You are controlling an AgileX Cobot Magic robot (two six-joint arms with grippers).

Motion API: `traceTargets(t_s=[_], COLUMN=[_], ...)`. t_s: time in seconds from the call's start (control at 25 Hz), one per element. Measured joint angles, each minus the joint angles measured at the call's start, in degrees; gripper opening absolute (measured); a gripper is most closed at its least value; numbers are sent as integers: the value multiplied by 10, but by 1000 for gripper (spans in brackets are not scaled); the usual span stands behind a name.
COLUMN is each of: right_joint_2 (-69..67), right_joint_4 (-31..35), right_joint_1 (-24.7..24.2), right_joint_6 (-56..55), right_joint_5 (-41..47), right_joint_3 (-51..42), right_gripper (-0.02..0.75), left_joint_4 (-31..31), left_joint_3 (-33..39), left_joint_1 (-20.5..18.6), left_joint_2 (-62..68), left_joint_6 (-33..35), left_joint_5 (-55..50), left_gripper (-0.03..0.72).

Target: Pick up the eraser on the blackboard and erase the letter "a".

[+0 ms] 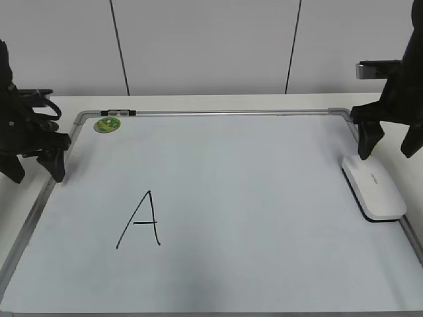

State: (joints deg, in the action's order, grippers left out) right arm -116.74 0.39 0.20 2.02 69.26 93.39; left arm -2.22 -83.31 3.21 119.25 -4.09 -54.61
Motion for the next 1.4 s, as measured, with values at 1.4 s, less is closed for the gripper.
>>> traceTargets(t_s=[1.4], right_joint_2=[300], right_joint_4=[18], right_joint_1=[96], right_joint_6=[-51], right_joint_5=[11], right_joint_3=[-79], right_gripper=[575], left_joint_4=[55], left_joint_3=[289], left_joint_1=[14], left_joint_2=[-524], left_joint_6=[0], left_joint_5=[-17], left_gripper=[400])
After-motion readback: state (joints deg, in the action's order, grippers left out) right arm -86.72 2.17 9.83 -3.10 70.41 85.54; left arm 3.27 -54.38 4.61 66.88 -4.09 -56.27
